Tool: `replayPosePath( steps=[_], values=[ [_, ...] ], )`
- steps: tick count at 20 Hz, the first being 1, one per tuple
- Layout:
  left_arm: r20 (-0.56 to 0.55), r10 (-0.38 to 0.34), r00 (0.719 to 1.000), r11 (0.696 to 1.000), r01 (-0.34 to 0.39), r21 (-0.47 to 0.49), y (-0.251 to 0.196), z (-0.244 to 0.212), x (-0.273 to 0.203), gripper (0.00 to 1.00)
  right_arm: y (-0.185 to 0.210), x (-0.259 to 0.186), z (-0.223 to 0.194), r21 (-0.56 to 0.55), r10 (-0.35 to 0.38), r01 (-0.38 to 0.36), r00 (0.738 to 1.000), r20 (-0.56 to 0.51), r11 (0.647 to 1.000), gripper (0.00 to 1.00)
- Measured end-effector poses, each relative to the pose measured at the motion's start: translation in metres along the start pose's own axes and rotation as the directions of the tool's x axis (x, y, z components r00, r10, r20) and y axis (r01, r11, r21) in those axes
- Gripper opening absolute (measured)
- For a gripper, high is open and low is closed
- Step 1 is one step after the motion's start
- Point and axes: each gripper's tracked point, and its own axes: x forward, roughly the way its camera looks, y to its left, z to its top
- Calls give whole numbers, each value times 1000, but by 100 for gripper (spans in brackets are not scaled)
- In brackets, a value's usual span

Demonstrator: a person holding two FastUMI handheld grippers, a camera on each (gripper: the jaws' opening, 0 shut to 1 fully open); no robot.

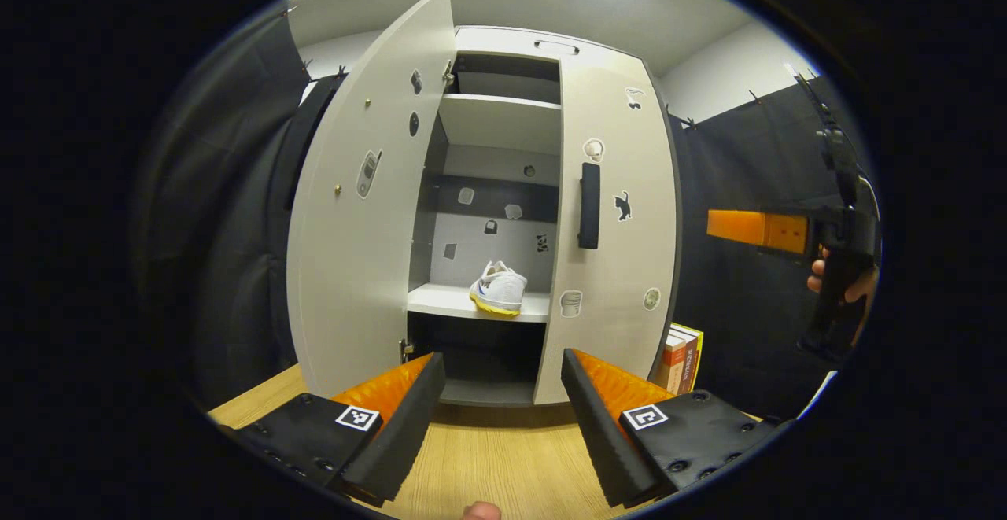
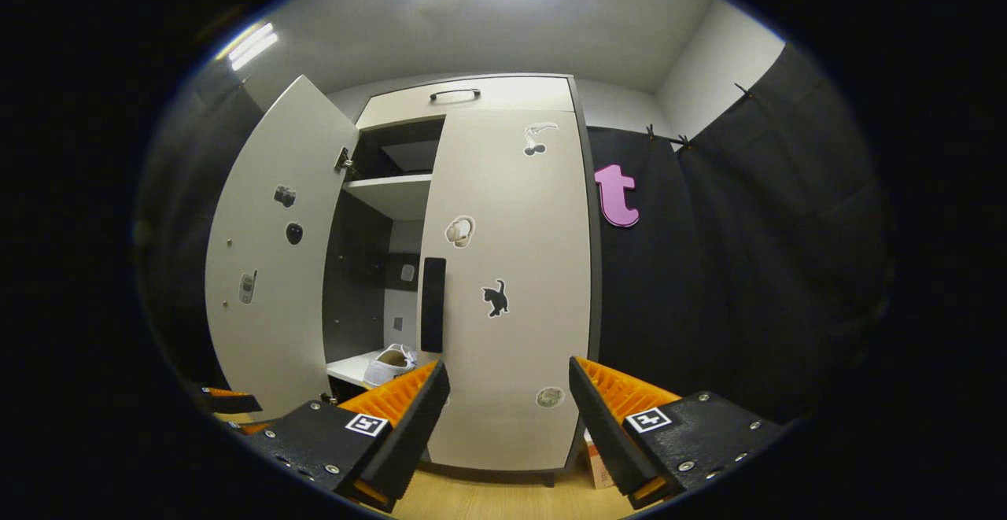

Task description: Grab one shoe with the right hand and put it into the shoe cabinet, grab the other shoe with the left hand and put it into the shoe cabinet; then close the right door with the right hand and the left door with the left hand.

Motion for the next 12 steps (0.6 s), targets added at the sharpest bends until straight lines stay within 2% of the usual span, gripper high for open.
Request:
replayPosePath(
  steps=[5, 7, 9, 12],
  values=[
    [26, -14, 1000, 1000, 14, -23, -8, 12, -2, 97, -1, -33, -38, 26, -21, 23, 997, -78, 999, 94],
    [63, -15, 998, 999, 18, -47, -6, 29, -5, 96, -4, -35, -41, 22, -35, 37, 997, -73, 999, 94],
    [91, 11, 996, 997, -3, -81, 7, 48, -9, 99, -6, -36, -40, 11, -43, 43, 998, -47, 999, 94],
    [149, 105, 983, 989, -87, -119, 50, 89, -19, 96, -8, -32, -43, -5, -27, 27, 999, -32, 1000, 94]
  ],
)
